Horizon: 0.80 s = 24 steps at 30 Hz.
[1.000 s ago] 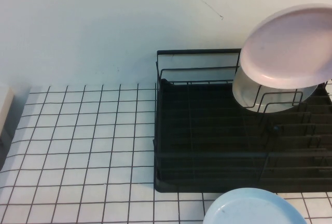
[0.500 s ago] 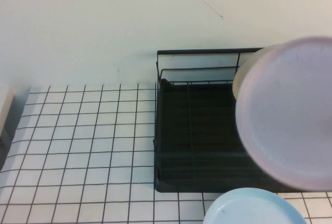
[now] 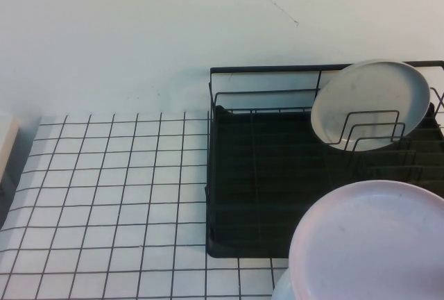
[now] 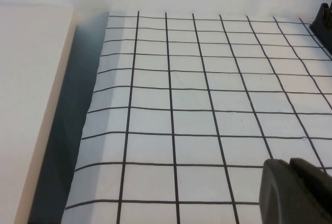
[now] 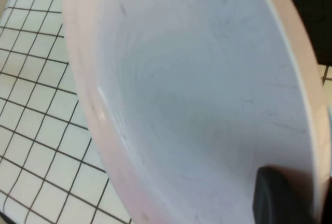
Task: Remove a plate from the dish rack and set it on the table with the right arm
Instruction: Place the plate from the table
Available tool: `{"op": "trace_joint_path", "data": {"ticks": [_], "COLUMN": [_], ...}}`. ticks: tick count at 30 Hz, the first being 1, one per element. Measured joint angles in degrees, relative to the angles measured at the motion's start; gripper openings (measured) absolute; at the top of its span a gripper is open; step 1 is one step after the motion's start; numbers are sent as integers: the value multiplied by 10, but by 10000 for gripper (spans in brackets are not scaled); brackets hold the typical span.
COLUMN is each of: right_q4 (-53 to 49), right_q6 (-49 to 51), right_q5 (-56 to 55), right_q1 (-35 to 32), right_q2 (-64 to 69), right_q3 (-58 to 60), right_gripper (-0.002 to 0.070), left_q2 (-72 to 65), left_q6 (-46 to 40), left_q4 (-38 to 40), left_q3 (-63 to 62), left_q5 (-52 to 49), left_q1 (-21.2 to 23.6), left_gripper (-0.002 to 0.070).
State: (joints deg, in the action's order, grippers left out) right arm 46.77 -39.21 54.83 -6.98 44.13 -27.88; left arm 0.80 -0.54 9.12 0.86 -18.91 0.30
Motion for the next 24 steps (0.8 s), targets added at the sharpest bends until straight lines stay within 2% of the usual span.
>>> {"op": "trace_joint_path", "data": {"ticks": [7, 24], "right_q4": [6, 25], "right_q6": [-32, -189], "right_q5": [-16, -23], "right_q1": [0, 0], "right_q2": [49, 203], "right_q3": [0, 0], "right_gripper": [78, 78], "left_q2": [0, 0], "left_q6": [0, 0], "left_q4": [0, 0], "left_q3": [0, 0], "left_q5": [0, 0], "left_q1": [0, 0], "left_gripper": [-4, -4]}}
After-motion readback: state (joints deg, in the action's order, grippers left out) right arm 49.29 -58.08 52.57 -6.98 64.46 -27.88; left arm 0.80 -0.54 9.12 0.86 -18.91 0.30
